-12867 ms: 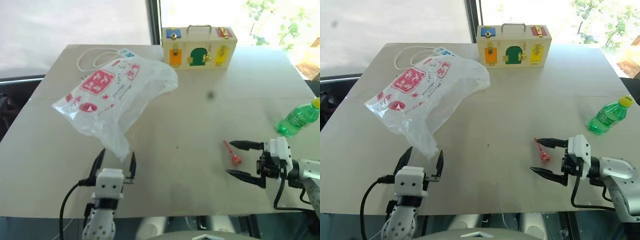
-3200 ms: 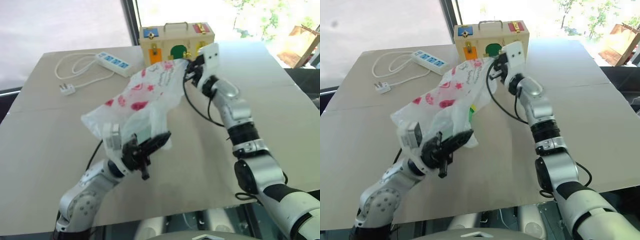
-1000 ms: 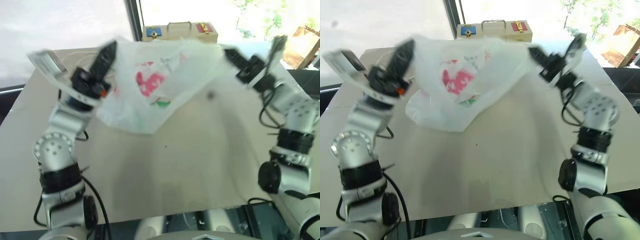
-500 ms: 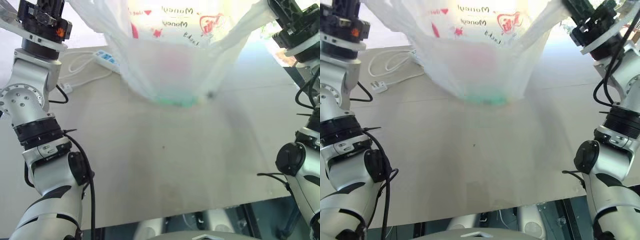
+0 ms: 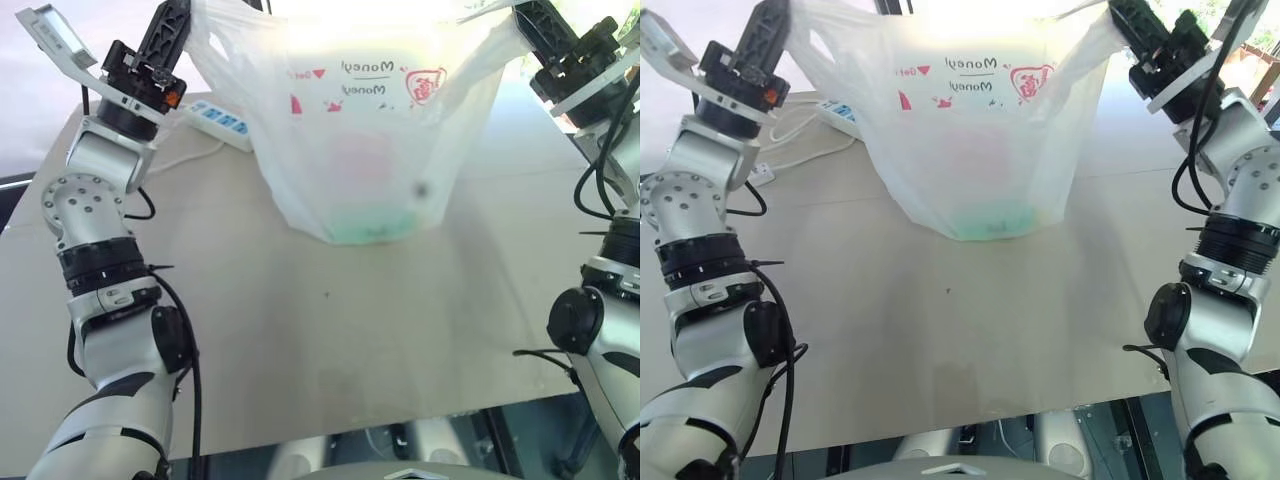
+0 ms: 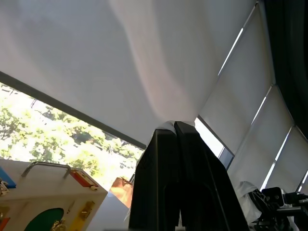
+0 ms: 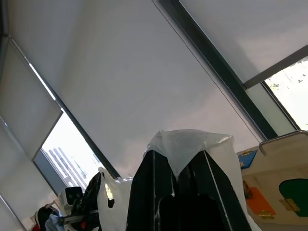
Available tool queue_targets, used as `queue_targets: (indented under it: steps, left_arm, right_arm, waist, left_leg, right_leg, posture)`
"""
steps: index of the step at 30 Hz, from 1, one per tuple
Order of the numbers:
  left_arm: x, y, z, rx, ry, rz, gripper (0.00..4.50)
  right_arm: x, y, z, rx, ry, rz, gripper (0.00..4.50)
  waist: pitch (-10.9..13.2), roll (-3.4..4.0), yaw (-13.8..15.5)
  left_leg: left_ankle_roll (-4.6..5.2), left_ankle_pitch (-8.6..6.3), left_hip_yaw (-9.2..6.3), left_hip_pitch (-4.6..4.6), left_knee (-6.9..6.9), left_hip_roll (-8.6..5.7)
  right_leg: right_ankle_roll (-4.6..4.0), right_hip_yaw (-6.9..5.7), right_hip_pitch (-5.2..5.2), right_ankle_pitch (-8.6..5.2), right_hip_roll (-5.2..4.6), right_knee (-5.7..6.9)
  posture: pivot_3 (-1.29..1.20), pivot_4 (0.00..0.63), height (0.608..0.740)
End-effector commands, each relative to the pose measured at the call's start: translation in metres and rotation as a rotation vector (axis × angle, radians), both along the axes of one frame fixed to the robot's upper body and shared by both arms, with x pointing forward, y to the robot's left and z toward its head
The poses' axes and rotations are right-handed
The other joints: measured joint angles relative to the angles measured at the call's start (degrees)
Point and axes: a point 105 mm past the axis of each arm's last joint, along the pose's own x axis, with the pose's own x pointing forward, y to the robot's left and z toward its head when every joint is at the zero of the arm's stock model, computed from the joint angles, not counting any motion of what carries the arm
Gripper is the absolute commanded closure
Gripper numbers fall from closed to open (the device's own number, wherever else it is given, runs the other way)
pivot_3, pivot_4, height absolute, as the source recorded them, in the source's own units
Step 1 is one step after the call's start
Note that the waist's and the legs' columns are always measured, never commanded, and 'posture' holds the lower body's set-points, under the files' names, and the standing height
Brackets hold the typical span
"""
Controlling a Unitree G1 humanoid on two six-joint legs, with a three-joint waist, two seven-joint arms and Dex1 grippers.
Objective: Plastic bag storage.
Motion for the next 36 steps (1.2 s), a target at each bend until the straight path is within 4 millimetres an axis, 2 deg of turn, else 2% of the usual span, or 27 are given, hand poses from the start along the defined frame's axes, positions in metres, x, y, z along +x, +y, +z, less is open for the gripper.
queue_targets:
  steps: [1, 3, 5, 6, 8, 11, 14, 17, 19, 21, 23, 25, 27, 29, 31, 36]
  left_arm:
    - [-0.014, 0.002, 0.006, 0.021, -0.063, 0.015, 4.24]
    - [-0.017, 0.001, 0.0, 0.046, -0.056, 0.012, 3.72]
    - [-0.018, 0.003, -0.012, 0.072, -0.023, 0.013, 2.89]
    - [-0.019, 0.004, -0.018, 0.084, -0.007, 0.015, 2.34]
    - [-0.025, 0.006, -0.034, 0.118, 0.039, 0.001, 1.36]
    - [-0.04, 0.003, -0.061, 0.182, 0.118, -0.059, 0.02]
    - [-0.066, -0.001, -0.096, 0.284, 0.218, -0.114, 0.02]
    - [-0.085, -0.004, -0.132, 0.401, 0.334, -0.09, 0.02]
    - [-0.099, -0.007, -0.168, 0.511, 0.439, -0.052, 0.02]
    - [-0.113, -0.01, -0.201, 0.603, 0.535, -0.017, 0.02]
    - [-0.121, -0.01, -0.222, 0.661, 0.58, 0.027, 0.02]
    - [-0.126, -0.011, -0.238, 0.714, 0.598, 0.065, 0.02]
    - [-0.134, -0.013, -0.256, 0.761, 0.612, 0.091, 0.02]
    - [-0.141, -0.015, -0.269, 0.717, 0.618, 0.156, 0.02]
    - [-0.148, -0.015, -0.279, 0.676, 0.604, 0.259, 0.02]
    - [-0.167, -0.019, -0.294, 0.722, 0.585, 0.295, 0.02]
  right_arm:
    - [-0.016, 0.004, 0.0, -0.05, -0.062, 0.051, 3.24]
    - [-0.021, 0.011, -0.015, -0.134, -0.048, 0.087, 2.35]
    - [-0.029, 0.021, -0.041, -0.284, -0.022, 0.128, 1.52]
    - [-0.032, 0.024, -0.054, -0.345, -0.003, 0.146, 0.97]
    - [-0.036, 0.021, -0.074, -0.426, 0.031, 0.156, 0.01]
    - [-0.045, 0.01, -0.088, -0.469, 0.044, 0.165, 0.0]
    - [-0.053, -0.003, -0.104, -0.48, 0.058, 0.141, 0.0]
    - [-0.055, -0.016, -0.138, -0.6, 0.099, 0.06, 0.0]
    - [-0.054, -0.024, -0.166, -0.699, 0.109, -0.017, 0.0]
    - [-0.053, -0.033, -0.191, -0.74, 0.138, -0.088, 0.0]
    - [-0.053, -0.04, -0.207, -0.755, 0.147, -0.15, 0.0]
    - [-0.055, -0.044, -0.219, -0.77, 0.126, -0.187, 0.0]
    - [-0.065, -0.052, -0.242, -0.833, 0.128, -0.205, 0.0]
    - [-0.078, -0.063, -0.259, -0.863, 0.133, -0.199, 0.0]
    - [-0.085, -0.074, -0.266, -0.868, 0.135, -0.21, 0.0]
    - [-0.101, -0.085, -0.276, -0.907, 0.102, -0.17, 0.0]
  waist:
    - [0.0, 0.0, -0.08]
    - [0.0, -0.01, -0.11]
    - [-0.01, -0.01, -0.1]
    - [0.0, -0.01, -0.09]
    - [0.0, -0.01, -0.17]
    - [0.0, 0.0, -0.25]
    - [-0.02, -0.02, -0.33]
    - [-0.02, -0.03, -0.04]
    - [-0.04, -0.04, 0.31]
    - [-0.08, 0.03, 0.72]
    - [-0.09, 0.04, 1.11]
    - [-0.1, 0.06, 1.52]
    - [-0.17, 0.09, 1.96]
    - [-0.23, 0.15, 2.46]
    - [-0.25, 0.19, 2.69]
    - [-0.46, 0.38, 2.64]
  left_leg:
    - [0.0, 0.0, 0.0, 0.0, 0.0, 0.0]
    - [0.0, 0.0, 0.0, 0.0, 0.0, 0.01]
    - [0.01, 0.0, 0.0, -0.01, 0.0, 0.01]
    - [0.01, -0.01, 0.0, -0.01, 0.0, 0.01]
    - [0.02, -0.01, 0.0, 0.0, 0.01, 0.01]
    - [0.02, -0.01, 0.0, 0.0, 0.02, 0.01]
    - [0.19, -0.12, -0.01, 0.02, 0.02, 0.03]
    - [0.23, -0.15, -0.01, 0.09, -0.05, 0.07]
    - [0.24, -0.16, -0.01, 0.11, -0.04, 0.06]
    - [0.24, -0.17, 0.01, 0.21, -0.05, 0.05]
    - [0.24, -0.17, 0.01, 0.25, -0.06, 0.06]
    - [0.22, -0.16, 0.01, 0.28, -0.05, 0.08]
    - [0.2, -0.15, 0.02, 0.24, -0.02, 0.08]
    - [0.21, -0.16, 0.04, 0.29, -0.02, 0.08]
    - [0.31, -0.22, 0.08, 0.3, -0.02, 0.07]
    - [0.35, -0.25, 0.14, 0.52, -0.02, 0.15]
  right_leg:
    - [0.0, 0.0, 0.0, 0.0, 0.0, 0.01]
    - [0.0, 0.0, 0.01, 0.0, 0.0, 0.0]
    - [0.0, 0.01, 0.0, 0.0, -0.01, 0.0]
    - [0.0, 0.0, 0.01, 0.0, -0.01, -0.01]
    - [0.0, 0.01, 0.01, 0.0, -0.01, 0.0]
    - [0.0, 0.03, 0.0, 0.0, -0.02, 0.03]
    - [0.0, 0.02, 0.01, 0.0, -0.02, 0.04]
    - [0.0, 0.03, 0.1, 0.0, -0.02, -0.05]
    - [0.0, 0.02, 0.11, 0.0, -0.06, -0.05]
    - [0.0, 0.05, 0.22, 0.0, -0.09, -0.08]
    - [-0.01, 0.05, 0.26, -0.01, -0.09, -0.09]
    - [-0.02, 0.02, 0.29, -0.01, -0.09, -0.08]
    - [-0.02, -0.04, 0.3, -0.01, -0.14, -0.09]
    - [-0.02, -0.06, 0.43, -0.01, -0.16, -0.2]
    - [-0.01, -0.07, 0.52, -0.01, -0.21, -0.4]
    - [-0.13, -0.07, 0.74, -0.1, -0.19, -0.4]
  posture:
    - [0.0, 0.15, 0.74]
    - [0.0, 0.15, 0.74]
    - [0.0, 0.15, 0.74]
    - [0.0, 0.15, 0.74]
    - [0.0, 0.15, 0.74]
    - [0.0, 0.15, 0.74]
    - [0.0, 0.15, 0.74]
    - [0.0, 0.15, 0.74]
    - [0.0, 0.15, 0.74]
    - [0.0, 0.15, 0.74]
    - [0.0, 0.15, 0.74]
    - [0.0, 0.15, 0.74]
    - [0.0, 0.15, 0.74]
    - [0.0, 0.15, 0.74]
    - [0.0, 0.15, 0.74]
    - [0.0, 0.15, 0.74]
